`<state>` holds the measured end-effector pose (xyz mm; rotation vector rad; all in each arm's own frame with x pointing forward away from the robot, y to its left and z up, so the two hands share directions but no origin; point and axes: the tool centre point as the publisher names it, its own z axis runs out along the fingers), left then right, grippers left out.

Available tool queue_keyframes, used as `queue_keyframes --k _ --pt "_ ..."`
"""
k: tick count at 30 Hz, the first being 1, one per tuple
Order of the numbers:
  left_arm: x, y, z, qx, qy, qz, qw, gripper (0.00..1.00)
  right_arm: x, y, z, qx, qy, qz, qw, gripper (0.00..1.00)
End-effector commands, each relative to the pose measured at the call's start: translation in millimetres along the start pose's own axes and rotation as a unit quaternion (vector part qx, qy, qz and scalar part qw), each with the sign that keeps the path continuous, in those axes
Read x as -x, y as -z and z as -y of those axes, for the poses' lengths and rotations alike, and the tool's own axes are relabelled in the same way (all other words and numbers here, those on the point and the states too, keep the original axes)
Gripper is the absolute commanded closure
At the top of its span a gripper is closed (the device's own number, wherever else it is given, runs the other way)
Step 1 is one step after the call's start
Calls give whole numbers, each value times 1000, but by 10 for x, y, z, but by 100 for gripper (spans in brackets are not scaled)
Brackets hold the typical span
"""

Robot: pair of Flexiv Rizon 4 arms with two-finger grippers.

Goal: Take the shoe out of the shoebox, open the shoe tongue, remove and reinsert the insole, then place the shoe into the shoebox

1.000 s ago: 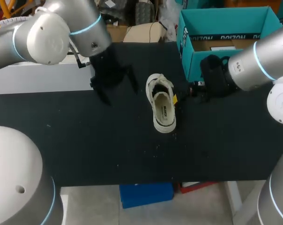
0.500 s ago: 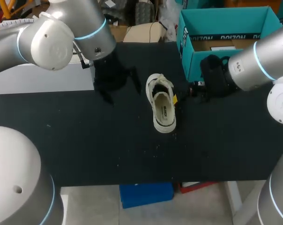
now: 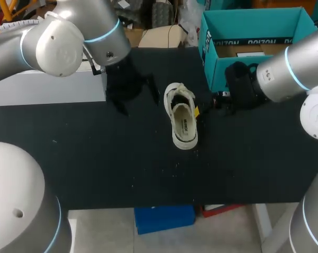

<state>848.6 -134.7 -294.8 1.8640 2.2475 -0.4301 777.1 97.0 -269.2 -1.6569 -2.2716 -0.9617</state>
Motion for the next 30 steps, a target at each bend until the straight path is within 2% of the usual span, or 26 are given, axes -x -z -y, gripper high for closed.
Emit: queue_keyframes --k 1,21,22,23,25,26,27,29,30 --pt "-7 -4 -33 0 -3 2 1000 0 -10 -5 -3 0 0 2 1000 0" --pt "29 -3 -20 3 -11 6 1000 0 -10 -5 -3 0 0 2 1000 0" --pt "23 14 21 -33 46 35 998 0 -10 -5 -3 0 0 2 1000 0" --pt "22 39 76 -72 87 58 992 0 -10 -5 -3 0 0 2 1000 0" --pt "7 72 134 -98 161 76 979 0 -10 -5 -3 0 0 2 1000 0" --pt "-12 101 157 -119 220 97 963 0 -10 -5 -3 0 0 2 1000 0" --pt "-37 126 171 -120 274 104 948 0 -10 -5 -3 0 0 2 1000 0" --pt "-135 145 185 -160 404 114 893 0 -10 -5 -3 0 0 2 1000 0" --pt "-215 139 199 -158 440 73 881 0 -10 -5 -3 0 0 2 1000 0"
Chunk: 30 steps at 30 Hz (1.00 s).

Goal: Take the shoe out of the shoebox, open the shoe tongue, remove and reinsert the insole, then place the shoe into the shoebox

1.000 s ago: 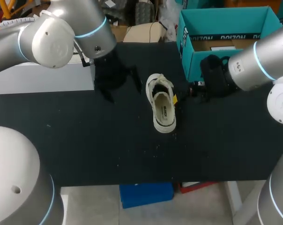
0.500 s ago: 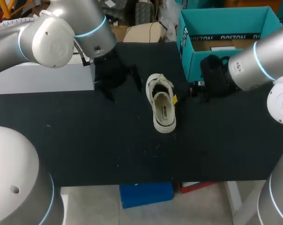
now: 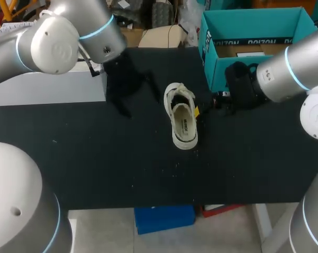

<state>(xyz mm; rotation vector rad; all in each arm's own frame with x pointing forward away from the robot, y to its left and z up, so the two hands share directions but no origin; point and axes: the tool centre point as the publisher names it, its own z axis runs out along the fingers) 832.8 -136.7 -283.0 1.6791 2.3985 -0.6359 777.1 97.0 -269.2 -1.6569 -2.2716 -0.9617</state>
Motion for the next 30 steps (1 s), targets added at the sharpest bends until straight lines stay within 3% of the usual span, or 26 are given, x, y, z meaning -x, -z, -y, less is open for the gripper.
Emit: queue_keyframes --k 1,3,15,17,19,21,23,30 --pt "-294 60 30 -80 375 37 923 0 -10 -5 -3 0 0 2 1000 0" --pt "-321 130 78 -34 356 24 933 0 -10 -5 -3 0 0 2 1000 0" --pt "-321 130 78 -34 356 24 933 0 -10 -5 -3 0 0 2 1000 0" --pt "-302 100 34 -45 418 27 907 0 -10 -5 -3 0 0 2 1000 0" --pt "-336 76 -32 27 443 38 896 0 -10 -5 -3 0 0 2 1000 0" --pt "-356 132 -78 2 490 58 870 0 -10 -5 -3 0 0 2 1000 0" --pt "-406 162 -121 24 509 78 857 0 -10 -5 -3 0 0 2 1000 0" --pt "-646 214 -324 31 534 105 839 0 -10 -5 -3 0 0 2 1000 0"
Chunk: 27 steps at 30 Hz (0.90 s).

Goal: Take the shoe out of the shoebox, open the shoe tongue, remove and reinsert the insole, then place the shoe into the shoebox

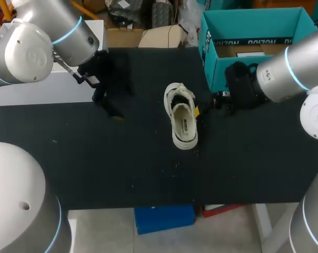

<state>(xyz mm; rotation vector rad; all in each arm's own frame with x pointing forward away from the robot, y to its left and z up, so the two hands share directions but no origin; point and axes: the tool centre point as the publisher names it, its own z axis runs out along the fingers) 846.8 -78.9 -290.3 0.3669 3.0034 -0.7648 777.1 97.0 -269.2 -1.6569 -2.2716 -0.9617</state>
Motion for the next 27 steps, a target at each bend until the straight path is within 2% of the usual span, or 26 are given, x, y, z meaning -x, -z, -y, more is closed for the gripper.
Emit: queue_keyframes --k 1,8,14,22,27 --pt "-76 45 -188 1 87 66 994 0 -10 -5 -3 0 0 2 1000 0" --pt "-66 16 -366 -30 57 44 997 0 -10 -5 -3 0 0 2 1000 0" --pt "-66 16 -366 -30 57 44 997 0 40 -100 -258 -71 -23 92 993 0" --pt "-66 16 -366 -30 57 44 997 0 106 -292 -485 -122 -37 166 978 0" --pt "-66 16 -366 -30 57 44 997 0 157 -405 -575 -136 -33 207 968 0"
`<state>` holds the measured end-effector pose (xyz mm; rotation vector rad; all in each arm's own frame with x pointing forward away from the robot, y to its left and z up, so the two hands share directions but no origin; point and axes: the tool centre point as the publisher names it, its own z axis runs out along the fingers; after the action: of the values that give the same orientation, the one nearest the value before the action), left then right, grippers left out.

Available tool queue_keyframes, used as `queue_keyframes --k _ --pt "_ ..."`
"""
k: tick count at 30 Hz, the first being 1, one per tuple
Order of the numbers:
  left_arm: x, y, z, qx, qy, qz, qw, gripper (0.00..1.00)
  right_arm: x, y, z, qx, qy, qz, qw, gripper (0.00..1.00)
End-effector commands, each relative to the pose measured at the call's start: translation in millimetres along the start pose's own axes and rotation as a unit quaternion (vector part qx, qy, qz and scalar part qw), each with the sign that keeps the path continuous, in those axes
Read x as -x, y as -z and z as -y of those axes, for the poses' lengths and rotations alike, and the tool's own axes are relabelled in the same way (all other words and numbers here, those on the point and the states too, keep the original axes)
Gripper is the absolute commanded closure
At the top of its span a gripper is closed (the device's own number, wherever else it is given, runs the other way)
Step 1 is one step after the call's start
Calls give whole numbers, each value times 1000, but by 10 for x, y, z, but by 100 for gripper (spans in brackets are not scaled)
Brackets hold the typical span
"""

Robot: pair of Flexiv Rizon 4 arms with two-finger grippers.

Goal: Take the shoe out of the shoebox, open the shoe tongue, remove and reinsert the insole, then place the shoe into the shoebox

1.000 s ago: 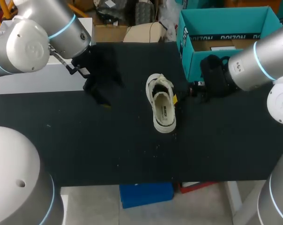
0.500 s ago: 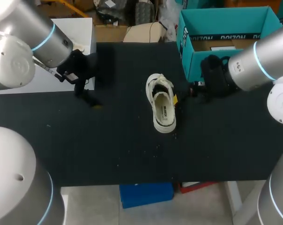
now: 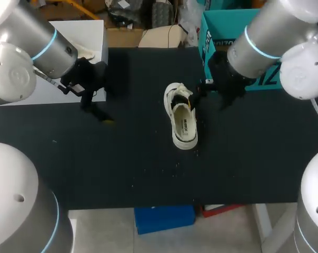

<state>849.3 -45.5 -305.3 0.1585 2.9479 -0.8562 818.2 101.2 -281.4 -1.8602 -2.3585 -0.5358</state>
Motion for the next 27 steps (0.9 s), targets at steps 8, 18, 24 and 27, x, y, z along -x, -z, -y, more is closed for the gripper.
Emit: queue_keyframes --k 8,18,24,27 --pt "-5 -10 -7 0 -1 2 1000 0 -83 -275 -497 -58 22 121 991 0" --pt "-5 -10 -7 0 -1 2 1000 0 77 -465 -698 -73 41 140 987 16" --pt "-5 -10 -7 0 -1 2 1000 0 231 -592 -757 -80 42 136 987 26" --pt "-5 -10 -7 0 -1 2 1000 0 302 -640 -784 -81 43 136 986 27"
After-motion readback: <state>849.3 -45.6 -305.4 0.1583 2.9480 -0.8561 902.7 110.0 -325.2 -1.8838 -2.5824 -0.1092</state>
